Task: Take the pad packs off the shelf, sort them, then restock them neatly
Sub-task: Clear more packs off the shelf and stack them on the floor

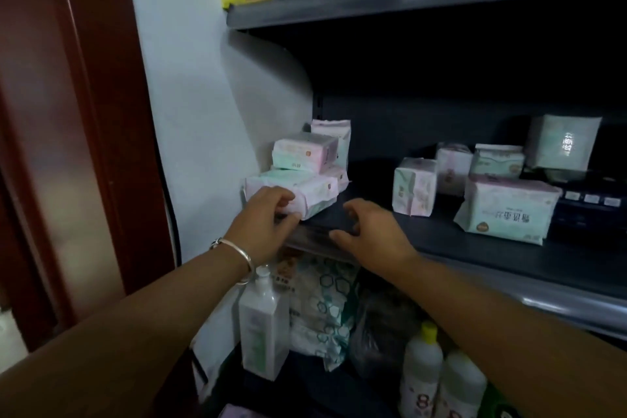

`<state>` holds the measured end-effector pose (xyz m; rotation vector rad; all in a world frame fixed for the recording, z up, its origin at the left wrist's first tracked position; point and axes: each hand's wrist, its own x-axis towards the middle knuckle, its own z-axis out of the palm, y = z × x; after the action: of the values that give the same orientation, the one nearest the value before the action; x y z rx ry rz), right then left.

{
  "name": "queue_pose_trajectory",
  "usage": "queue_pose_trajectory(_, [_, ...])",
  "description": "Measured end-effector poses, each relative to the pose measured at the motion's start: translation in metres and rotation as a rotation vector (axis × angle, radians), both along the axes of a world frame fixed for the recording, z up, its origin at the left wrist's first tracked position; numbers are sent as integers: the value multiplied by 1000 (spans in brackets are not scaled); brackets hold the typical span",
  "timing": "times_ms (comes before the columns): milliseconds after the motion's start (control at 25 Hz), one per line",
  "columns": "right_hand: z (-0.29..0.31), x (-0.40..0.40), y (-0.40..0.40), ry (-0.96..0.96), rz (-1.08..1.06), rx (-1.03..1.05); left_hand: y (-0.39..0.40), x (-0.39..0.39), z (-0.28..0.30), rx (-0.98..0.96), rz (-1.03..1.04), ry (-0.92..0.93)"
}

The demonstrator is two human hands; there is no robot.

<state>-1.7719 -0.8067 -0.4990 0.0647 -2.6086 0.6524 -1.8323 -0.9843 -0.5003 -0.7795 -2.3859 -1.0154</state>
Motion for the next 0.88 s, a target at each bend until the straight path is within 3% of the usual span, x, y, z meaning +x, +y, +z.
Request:
queue_pose_trajectory(240, [23,-59,14,-67,-45,-191,29,-61,41,-102,103,67])
queue_pose_trajectory(400, [26,-97,18,-222,-57,-406,58,-111,57,-210,211,40])
queue_pose_trajectory(720, [21,-148,7,-367,17,-962,88,-156,65,-332,372,-169])
queue_pose_trajectory(880, [25,-152,5,-428,49,-1150,88,-159,63,-263,421,-246])
